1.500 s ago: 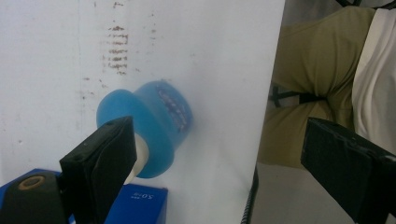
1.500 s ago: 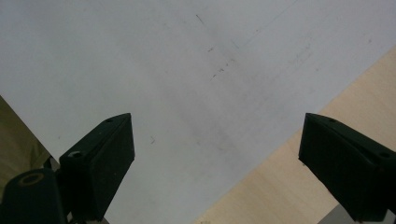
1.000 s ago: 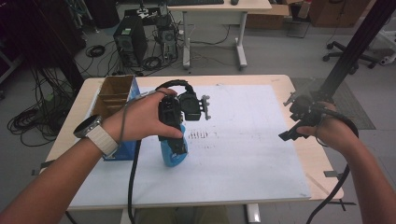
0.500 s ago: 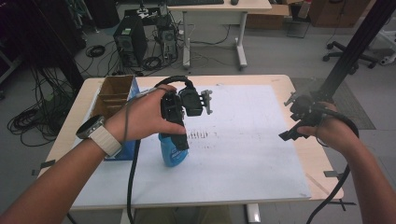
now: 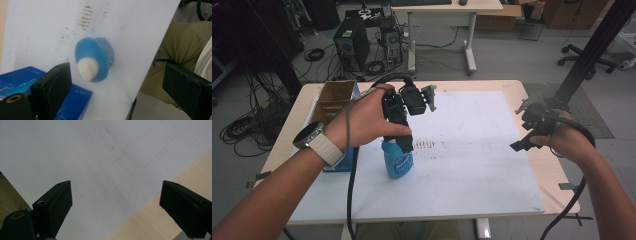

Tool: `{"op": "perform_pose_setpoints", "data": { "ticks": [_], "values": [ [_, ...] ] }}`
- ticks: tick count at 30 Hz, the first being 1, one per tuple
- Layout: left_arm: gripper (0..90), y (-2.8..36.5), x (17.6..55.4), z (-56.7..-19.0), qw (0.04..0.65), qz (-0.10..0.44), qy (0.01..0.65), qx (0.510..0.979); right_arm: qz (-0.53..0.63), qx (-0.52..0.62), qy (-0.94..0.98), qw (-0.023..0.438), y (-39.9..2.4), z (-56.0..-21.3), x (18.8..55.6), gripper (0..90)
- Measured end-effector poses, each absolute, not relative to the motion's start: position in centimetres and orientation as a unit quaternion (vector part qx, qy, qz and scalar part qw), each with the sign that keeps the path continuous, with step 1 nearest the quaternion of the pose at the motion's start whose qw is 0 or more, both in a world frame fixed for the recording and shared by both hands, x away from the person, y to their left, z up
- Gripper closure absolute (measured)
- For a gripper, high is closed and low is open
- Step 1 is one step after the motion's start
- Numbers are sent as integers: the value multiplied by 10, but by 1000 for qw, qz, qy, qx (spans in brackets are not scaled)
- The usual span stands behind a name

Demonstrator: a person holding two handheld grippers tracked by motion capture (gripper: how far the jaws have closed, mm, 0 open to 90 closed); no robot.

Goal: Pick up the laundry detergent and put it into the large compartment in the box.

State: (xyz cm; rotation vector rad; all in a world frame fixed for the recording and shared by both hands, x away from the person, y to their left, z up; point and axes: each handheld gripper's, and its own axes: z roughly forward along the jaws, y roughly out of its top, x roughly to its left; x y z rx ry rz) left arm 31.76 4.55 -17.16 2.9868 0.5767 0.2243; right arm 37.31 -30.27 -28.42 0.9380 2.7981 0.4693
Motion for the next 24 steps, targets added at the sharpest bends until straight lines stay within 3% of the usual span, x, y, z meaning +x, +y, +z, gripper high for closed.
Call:
{"op": "perform_pose_setpoints", "data": {
  "ticks": [24],
  "values": [
    [97,55,336,-172,36,82,301,950,158,309,935,73,-299,-289,376,112]
  ]
}}
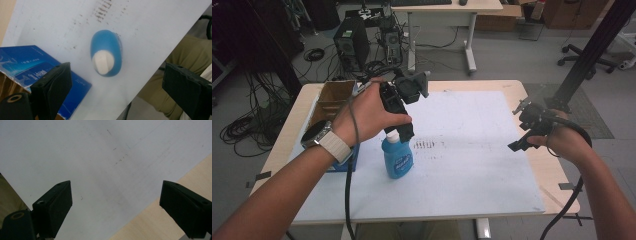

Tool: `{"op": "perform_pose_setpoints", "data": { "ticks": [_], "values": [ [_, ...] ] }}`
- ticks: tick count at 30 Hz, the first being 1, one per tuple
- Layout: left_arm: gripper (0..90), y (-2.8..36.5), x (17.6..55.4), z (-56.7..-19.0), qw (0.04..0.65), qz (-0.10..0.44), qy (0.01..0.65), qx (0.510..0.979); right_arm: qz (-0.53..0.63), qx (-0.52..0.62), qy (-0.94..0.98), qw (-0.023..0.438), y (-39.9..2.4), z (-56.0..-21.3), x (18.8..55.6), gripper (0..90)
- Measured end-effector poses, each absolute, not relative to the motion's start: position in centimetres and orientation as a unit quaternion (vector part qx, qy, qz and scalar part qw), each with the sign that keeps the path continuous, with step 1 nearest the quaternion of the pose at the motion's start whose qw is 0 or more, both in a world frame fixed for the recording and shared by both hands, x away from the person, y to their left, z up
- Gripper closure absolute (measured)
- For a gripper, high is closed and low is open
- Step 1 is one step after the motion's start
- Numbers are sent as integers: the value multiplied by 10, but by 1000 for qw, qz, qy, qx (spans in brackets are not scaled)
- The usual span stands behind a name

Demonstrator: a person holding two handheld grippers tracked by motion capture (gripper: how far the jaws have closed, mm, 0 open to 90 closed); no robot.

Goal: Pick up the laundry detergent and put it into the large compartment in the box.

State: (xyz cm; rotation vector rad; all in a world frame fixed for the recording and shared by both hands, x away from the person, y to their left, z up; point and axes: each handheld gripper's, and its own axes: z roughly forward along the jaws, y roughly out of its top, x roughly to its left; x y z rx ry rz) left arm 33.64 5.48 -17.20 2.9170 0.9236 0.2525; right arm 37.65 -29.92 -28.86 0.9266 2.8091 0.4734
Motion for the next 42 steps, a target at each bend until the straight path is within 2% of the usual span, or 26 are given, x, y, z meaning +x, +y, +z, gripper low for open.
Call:
{"op": "perform_pose_setpoints", "data": {
  "ticks": [21,42],
  "values": [
    [95,63,349,-184,51,56,330,941,157,311,934,78,-303,-289,376,112],
    [89,71,358,-202,55,54,349,934,158,310,935,76,-300,-292,378,111]
  ]
}}
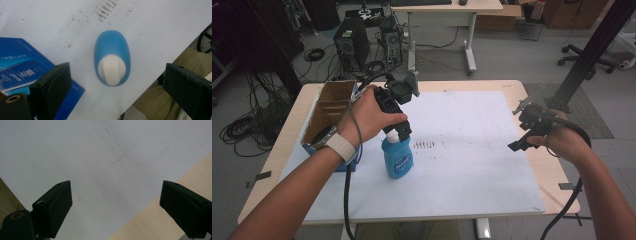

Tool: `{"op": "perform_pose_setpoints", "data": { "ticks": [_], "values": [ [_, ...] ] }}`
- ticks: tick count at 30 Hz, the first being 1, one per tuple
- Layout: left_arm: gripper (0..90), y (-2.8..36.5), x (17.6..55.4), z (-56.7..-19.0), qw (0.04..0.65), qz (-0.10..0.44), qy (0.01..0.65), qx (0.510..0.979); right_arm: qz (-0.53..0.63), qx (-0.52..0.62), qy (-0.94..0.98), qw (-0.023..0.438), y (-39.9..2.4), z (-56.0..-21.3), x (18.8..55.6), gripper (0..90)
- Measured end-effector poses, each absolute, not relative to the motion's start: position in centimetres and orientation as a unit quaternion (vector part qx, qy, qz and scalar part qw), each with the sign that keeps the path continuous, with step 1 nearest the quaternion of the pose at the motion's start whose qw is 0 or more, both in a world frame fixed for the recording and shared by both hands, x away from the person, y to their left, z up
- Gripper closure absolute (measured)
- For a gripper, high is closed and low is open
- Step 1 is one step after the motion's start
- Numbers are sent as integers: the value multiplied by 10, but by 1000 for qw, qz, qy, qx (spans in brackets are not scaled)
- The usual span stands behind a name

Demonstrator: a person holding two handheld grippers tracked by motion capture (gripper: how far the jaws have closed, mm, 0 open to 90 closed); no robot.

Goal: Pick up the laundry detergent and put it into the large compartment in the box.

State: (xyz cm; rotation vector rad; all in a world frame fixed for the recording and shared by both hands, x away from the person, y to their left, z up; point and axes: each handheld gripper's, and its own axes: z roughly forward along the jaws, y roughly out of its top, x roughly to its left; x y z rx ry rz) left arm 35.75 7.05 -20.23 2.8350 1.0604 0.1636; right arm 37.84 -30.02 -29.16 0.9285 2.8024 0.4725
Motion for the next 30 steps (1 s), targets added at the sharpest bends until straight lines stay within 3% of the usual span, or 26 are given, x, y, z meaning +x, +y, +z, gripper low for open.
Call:
{"op": "perform_pose_setpoints", "data": {
  "ticks": [30],
  "values": [
    [89,71,361,-227,54,54,356,931,158,310,935,74,-301,-294,378,111]
  ]
}}
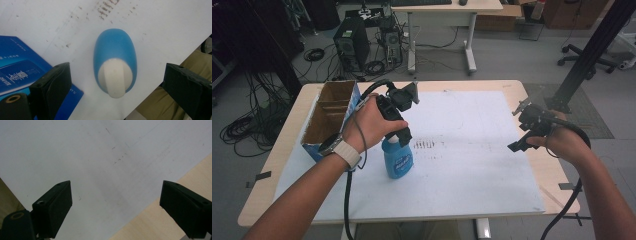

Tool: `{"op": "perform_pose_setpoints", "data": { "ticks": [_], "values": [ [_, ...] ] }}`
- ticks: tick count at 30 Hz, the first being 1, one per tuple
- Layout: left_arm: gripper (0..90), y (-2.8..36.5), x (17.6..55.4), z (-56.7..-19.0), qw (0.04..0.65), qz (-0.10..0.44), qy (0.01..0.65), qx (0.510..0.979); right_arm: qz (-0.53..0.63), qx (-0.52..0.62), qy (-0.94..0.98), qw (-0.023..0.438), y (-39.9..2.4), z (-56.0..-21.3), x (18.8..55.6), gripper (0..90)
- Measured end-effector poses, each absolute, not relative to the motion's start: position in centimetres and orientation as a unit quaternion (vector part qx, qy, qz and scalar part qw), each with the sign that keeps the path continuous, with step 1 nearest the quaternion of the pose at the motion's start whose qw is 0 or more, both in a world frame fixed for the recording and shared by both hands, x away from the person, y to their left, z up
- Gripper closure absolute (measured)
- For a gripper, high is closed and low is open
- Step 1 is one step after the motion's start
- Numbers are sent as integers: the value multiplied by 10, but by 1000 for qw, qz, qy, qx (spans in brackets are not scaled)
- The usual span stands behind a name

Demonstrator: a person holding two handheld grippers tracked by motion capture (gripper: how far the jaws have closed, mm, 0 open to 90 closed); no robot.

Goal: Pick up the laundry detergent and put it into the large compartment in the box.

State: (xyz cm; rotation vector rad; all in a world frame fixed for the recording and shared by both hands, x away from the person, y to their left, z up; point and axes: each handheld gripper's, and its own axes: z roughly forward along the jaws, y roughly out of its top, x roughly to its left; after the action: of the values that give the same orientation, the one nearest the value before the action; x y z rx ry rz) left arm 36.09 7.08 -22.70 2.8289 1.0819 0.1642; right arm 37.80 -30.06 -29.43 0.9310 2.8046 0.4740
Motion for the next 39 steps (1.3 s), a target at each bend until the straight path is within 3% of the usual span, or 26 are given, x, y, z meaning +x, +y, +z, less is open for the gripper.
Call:
{"op": "perform_pose_setpoints", "data": {
  "ticks": [39],
  "values": [
    [87,71,365,-259,52,45,371,926,157,310,935,72,-301,-297,378,111]
  ]
}}
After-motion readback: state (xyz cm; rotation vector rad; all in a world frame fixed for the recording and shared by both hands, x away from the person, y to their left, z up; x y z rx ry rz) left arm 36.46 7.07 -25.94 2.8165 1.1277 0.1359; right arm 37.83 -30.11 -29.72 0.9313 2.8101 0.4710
